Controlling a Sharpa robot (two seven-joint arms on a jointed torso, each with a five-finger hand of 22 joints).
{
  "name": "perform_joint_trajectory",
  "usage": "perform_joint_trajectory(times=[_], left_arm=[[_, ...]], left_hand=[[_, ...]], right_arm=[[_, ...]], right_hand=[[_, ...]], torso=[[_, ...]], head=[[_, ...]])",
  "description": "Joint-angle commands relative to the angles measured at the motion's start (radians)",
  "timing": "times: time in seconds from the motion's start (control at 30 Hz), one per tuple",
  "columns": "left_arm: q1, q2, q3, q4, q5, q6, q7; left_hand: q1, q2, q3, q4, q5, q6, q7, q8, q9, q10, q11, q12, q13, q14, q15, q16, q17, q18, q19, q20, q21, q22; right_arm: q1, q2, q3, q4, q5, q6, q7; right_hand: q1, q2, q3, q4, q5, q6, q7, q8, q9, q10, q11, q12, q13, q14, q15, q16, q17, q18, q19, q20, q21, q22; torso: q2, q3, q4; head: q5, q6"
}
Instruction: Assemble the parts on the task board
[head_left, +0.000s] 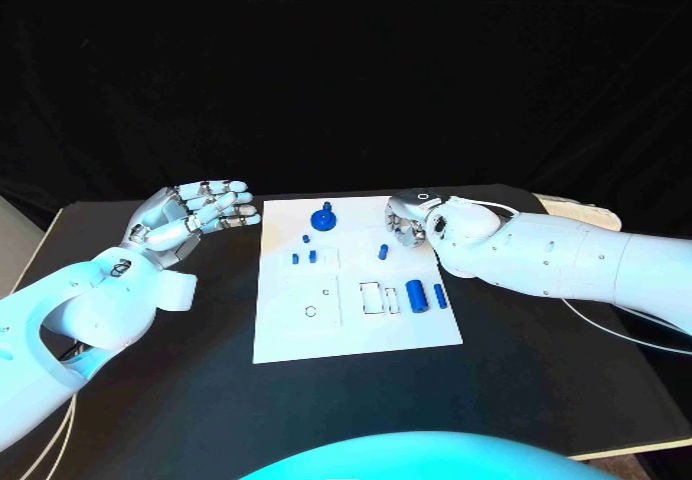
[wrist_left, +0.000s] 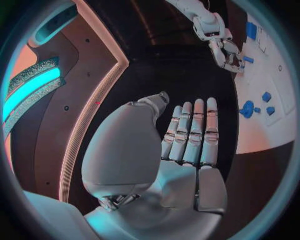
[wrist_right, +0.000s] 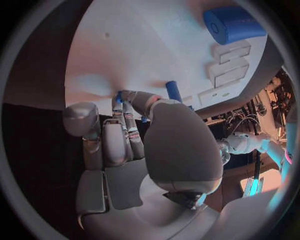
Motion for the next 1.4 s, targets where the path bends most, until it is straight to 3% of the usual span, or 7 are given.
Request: perform_joint_trajectory(times=[0.03,0.43,1.4], left_arm=[[-0.001,0.002,0.001,-0.001,-0.008,0.004,0.001],[-0.001,0.001,0.001,-0.002,-0.009,0.006,-0.001],[-0.004,0.001,0.001,-0.008,-0.009,0.009,-0.006]], left_hand=[[0.004,0.004,-0.006,0.0,0.004,0.004,0.009,0.0,-0.001,0.0,0.0,0.003,0.001,0.006,-0.001,-0.004,0.001,0.015,0.007,0.001,-0.005,-0.002],[0.003,0.003,-0.007,0.001,0.004,0.004,0.01,-0.001,-0.002,0.0,0.001,0.003,0.001,0.006,-0.001,-0.006,0.002,0.015,0.008,0.001,-0.007,-0.003],[0.003,0.003,-0.009,0.002,0.004,0.003,0.01,-0.001,-0.002,-0.001,0.001,0.003,0.001,0.006,0.0,-0.007,0.002,0.015,0.009,0.001,-0.008,-0.004]], right_arm=[[-0.003,-0.005,-0.002,-0.006,-0.029,0.023,-0.031],[-0.003,-0.008,-0.002,-0.004,-0.035,0.02,-0.038],[-0.003,-0.011,-0.002,0.024,-0.002,0.019,-0.009]], right_hand=[[-0.015,-0.026,-0.007,0.006,0.015,-0.018,0.006,-0.01,-0.001,-0.012,-0.009,-0.007,-0.005,0.026,0.009,0.003,-0.002,-0.006,-0.009,0.001,-0.007,-0.003],[-0.023,-0.049,-0.013,0.01,0.019,-0.044,0.014,-0.026,-0.004,-0.047,0.0,-0.006,-0.007,0.023,0.016,0.005,-0.007,-0.005,-0.012,0.009,-0.011,-0.004],[-0.024,-0.043,-0.013,0.015,0.018,-0.032,0.011,-0.021,0.001,-0.031,-0.004,0.003,-0.001,0.025,0.015,0.013,-0.002,-0.005,-0.009,0.01,-0.002,0.006]], torso=[[0.0,-0.0007,-0.0001],[0.0,-0.0006,-0.0001],[0.002,-0.0006,0.0009]], head=[[-0.003,-0.001],[-0.005,-0.003],[-0.005,-0.008]])
